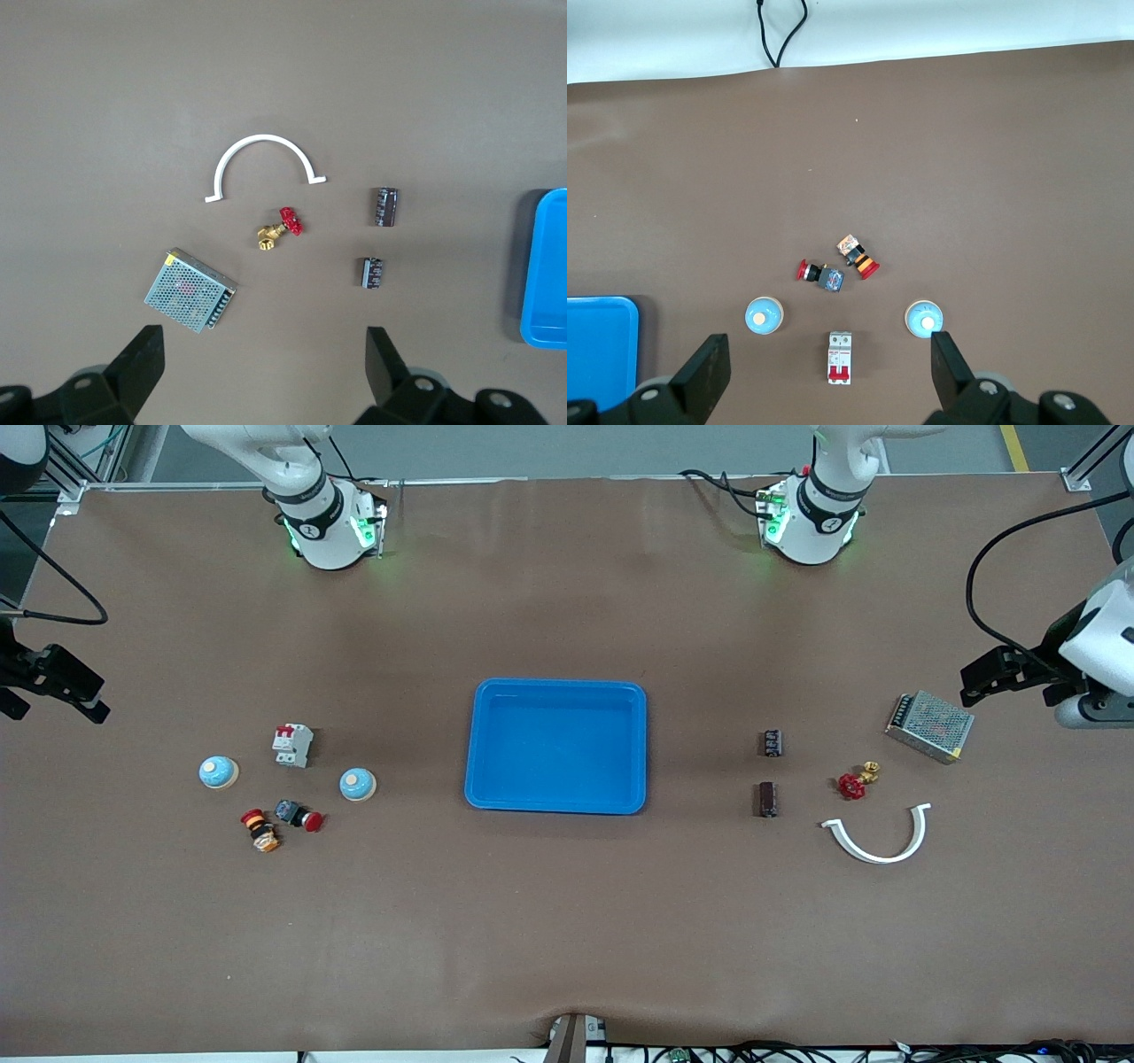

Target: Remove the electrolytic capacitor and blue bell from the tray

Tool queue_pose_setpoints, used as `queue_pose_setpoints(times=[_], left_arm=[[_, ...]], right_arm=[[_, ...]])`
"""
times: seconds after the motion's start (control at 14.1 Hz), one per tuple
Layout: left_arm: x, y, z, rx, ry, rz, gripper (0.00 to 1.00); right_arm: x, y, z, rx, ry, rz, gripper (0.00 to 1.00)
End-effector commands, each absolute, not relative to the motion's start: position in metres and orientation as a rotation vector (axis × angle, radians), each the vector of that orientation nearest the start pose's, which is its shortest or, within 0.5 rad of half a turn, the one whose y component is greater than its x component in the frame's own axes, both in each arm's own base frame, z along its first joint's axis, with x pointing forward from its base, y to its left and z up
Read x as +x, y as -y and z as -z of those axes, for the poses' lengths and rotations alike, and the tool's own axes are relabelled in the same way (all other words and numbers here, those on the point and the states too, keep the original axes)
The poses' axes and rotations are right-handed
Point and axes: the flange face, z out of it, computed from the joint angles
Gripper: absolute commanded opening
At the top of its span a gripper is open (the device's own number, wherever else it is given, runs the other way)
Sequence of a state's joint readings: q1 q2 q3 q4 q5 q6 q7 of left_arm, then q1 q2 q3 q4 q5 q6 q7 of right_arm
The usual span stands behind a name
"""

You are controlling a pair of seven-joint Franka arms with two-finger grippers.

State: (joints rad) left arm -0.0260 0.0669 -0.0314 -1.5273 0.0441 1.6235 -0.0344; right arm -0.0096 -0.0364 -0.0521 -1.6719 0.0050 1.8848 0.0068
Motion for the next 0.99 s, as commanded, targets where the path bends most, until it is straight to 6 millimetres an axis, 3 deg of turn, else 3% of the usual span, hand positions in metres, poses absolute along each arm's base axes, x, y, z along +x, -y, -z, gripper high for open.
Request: queue_pose_setpoints(times=[0.0,0.42,0.92], left_arm=[[0.558,0.023,-0.638,-3.116,-0.091,0.07,1.0],[0.556,0.013,-0.668,-3.123,-0.073,0.168,1.0],[0.551,0.005,-0.661,-3.13,-0.11,0.12,1.0]], right_arm=[[0.567,0.038,-0.634,-3.127,-0.109,0.398,1.0],[0.567,0.038,-0.636,-3.124,-0.114,0.405,1.0],[0.567,0.037,-0.638,-3.118,-0.124,0.409,1.0]])
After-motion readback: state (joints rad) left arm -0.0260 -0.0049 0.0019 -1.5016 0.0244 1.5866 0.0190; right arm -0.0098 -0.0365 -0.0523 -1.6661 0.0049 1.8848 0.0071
